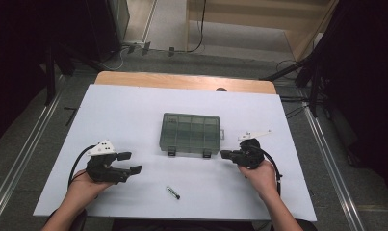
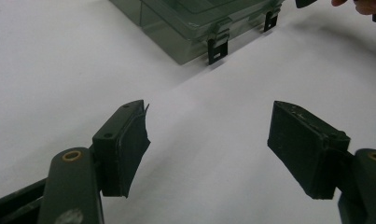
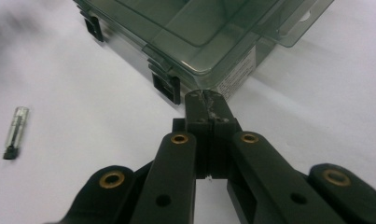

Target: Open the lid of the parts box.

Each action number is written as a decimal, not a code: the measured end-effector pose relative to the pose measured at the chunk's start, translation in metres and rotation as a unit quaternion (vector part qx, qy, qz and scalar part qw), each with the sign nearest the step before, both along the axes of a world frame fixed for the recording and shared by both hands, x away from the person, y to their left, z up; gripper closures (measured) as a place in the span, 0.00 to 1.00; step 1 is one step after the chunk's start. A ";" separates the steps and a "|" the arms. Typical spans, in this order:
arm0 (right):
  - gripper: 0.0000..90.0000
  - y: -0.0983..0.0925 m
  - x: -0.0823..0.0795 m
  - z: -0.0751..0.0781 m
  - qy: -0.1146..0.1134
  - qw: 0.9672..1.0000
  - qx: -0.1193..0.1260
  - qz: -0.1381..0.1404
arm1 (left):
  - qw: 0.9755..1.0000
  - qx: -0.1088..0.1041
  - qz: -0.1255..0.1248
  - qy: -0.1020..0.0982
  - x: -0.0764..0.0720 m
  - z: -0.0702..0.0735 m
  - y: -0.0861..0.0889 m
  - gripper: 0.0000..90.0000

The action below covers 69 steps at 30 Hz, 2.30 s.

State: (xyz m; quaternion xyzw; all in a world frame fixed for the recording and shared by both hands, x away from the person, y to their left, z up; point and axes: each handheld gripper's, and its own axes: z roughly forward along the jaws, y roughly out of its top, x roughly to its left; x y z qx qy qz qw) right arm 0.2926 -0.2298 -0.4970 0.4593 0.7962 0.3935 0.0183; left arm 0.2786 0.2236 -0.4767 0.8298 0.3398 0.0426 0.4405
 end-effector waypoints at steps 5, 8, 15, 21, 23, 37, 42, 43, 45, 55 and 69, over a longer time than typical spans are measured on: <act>1.00 0.001 0.002 -0.002 -0.001 1.000 -0.007 -0.004 | 1.000 0.000 0.000 0.002 0.000 0.000 0.000 0.31; 1.00 0.001 0.003 -0.002 0.005 1.000 -0.006 -0.006 | 1.000 0.001 -0.001 0.002 -0.001 0.000 0.000 0.31; 1.00 0.002 0.006 -0.004 0.008 1.000 -0.010 -0.004 | 1.000 0.004 0.003 0.005 -0.003 -0.001 0.002 0.31; 1.00 0.002 0.008 -0.003 0.012 1.000 -0.008 -0.004 | 1.000 0.005 0.008 0.004 -0.005 -0.001 0.004 0.31; 1.00 0.002 0.007 -0.002 0.009 1.000 -0.007 -0.006 | 1.000 0.005 0.009 0.004 -0.006 -0.001 0.004 0.31; 1.00 0.000 0.006 0.006 -0.013 1.000 0.017 -0.008 | 1.000 0.002 0.015 0.006 -0.008 -0.002 0.004 0.31; 1.00 0.001 0.008 0.009 -0.015 1.000 0.020 -0.003 | 1.000 0.000 0.015 0.009 -0.008 -0.002 0.003 0.31; 1.00 0.001 0.009 0.009 -0.015 1.000 0.022 -0.004 | 1.000 0.000 0.015 0.009 -0.008 -0.002 0.002 0.31; 1.00 0.001 0.009 0.010 -0.015 1.000 0.024 -0.004 | 1.000 0.002 0.010 0.014 -0.006 -0.004 0.001 0.31; 1.00 0.001 0.012 0.018 -0.019 0.999 0.032 -0.004 | 1.000 0.001 0.011 0.024 -0.001 -0.001 -0.001 0.31; 1.00 0.000 0.016 0.028 -0.027 0.999 0.044 -0.005 | 1.000 0.005 0.018 0.016 0.020 0.015 -0.019 0.31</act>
